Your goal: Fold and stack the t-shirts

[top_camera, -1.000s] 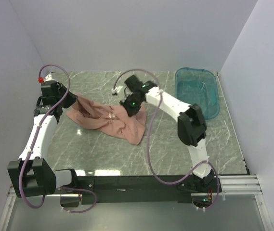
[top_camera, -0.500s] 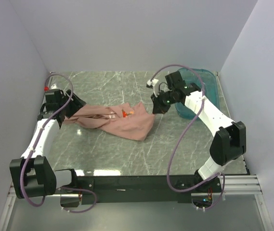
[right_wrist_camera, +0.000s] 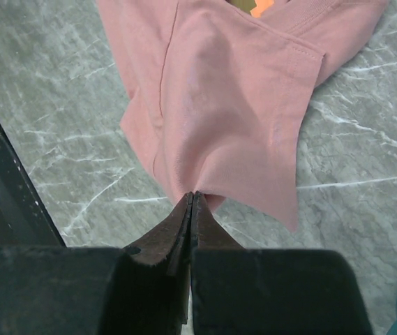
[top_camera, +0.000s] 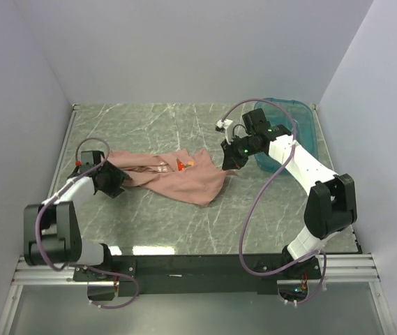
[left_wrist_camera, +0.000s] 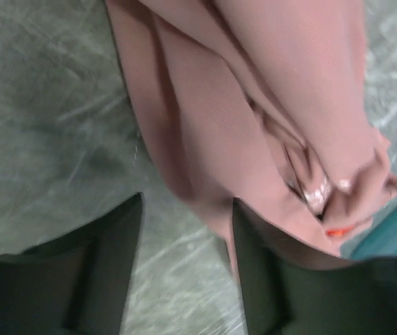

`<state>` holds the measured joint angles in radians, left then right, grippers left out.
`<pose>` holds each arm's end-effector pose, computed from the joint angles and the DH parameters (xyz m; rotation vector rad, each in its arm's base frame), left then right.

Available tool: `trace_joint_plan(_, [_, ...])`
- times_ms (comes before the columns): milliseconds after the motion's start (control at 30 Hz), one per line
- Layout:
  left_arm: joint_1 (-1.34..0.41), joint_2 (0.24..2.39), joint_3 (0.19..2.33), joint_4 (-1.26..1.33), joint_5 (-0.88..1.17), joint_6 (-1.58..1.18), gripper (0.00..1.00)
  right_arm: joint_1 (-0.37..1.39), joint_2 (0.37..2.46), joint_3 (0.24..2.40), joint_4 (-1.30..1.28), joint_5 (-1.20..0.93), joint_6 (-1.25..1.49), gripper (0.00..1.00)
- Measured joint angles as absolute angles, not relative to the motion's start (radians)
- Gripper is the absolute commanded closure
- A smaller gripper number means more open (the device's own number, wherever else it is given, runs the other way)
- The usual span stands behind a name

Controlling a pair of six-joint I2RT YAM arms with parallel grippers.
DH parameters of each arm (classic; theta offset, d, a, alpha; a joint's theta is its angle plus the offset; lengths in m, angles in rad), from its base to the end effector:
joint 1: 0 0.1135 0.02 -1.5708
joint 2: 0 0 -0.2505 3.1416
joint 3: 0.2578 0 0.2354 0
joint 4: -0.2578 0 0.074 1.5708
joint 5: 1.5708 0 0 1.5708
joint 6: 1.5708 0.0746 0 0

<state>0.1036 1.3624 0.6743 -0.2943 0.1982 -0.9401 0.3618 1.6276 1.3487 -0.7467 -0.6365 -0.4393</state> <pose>0.2639 0.0127 0.1380 -1.2407 2.3165 -0.5619 0.3014 0.1615 0.2441 -1.1719 2.1845 0.7859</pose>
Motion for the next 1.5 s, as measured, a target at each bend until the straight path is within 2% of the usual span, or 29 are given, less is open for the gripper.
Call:
trace_joint_plan(67, [0.104, 1.425, 0.677, -0.261, 0.197, -0.966, 0.54, 0.361, 1.628, 1.347, -0.744, -0.641, -0.439, 1.00])
trace_joint_plan(100, [0.104, 1.460, 0.683, -0.249, 0.197, -0.973, 0.67, 0.361, 1.627, 1.345, -0.742, -0.645, -0.439, 1.00])
trace_joint_plan(167, [0.104, 1.520, 0.711, -0.238, 0.210, -0.993, 0.84, 0.360, 1.627, 1.338, -0.739, -0.649, -0.439, 1.00])
trace_joint_plan(200, [0.104, 1.539, 0.726, -0.233, 0.211, -0.993, 1.00, 0.359, 1.627, 1.335, -0.739, -0.651, -0.439, 1.00])
trace_joint_plan(333, [0.104, 1.550, 0.782, -0.234, 0.213, -0.981, 1.00, 0.350, 1.627, 1.346, -0.751, -0.651, -0.441, 1.00])
trace_joint_plan(433, [0.104, 1.496, 0.857, -0.286, 0.199, -0.968, 1.00, 0.350, 1.630, 1.450, -0.810, -0.625, -0.448, 1.00])
trace_joint_plan(500, [0.109, 1.465, 0.979, -0.345, 0.192, -0.955, 1.00, 0.350, 1.669, 1.647, -0.871, -0.602, -0.454, 1.00])
trace_joint_plan(633, [0.141, 1.468, 1.288, -0.383, 0.214, -0.950, 1.00, 0.347, 1.811, 2.175, -0.898, -0.556, -0.443, 1.00])
trace_joint_plan(700, [0.167, 1.481, 1.464, -0.390, 0.250, -0.955, 1.00, 0.343, 1.830, 2.308, -0.865, -0.534, -0.428, 1.00])
trace_joint_plan(767, [0.187, 1.489, 1.598, -0.377, 0.289, -0.957, 1.00, 0.331, 1.791, 2.329, -0.818, -0.523, -0.405, 1.00])
trace_joint_plan(867, [0.202, 1.472, 1.707, -0.355, 0.345, -0.956, 1.00, 0.285, 1.680, 2.253, -0.758, -0.539, -0.366, 1.00])
trace_joint_plan(967, [0.201, 1.397, 1.652, -0.324, 0.408, -0.951, 1.00, 0.223, 1.525, 2.072, -0.705, -0.592, -0.365, 1.00])
trace_joint_plan(1167, [0.198, 1.125, 1.157, -0.345, 0.546, -0.899, 1.00, 0.183, 1.165, 1.535, -0.731, -0.725, -0.532, 1.00])
trace_joint_plan(1300, [0.198, 0.955, 0.856, -0.510, 0.613, -0.830, 1.00, 0.183, 0.991, 1.176, -0.926, -0.762, -0.758, 1.00])
trace_joint_plan(1500, [0.170, 0.786, 0.654, -0.718, 0.695, -0.746, 1.00, 0.183, 0.922, 0.873, -1.107, -0.711, -0.942, 1.00])
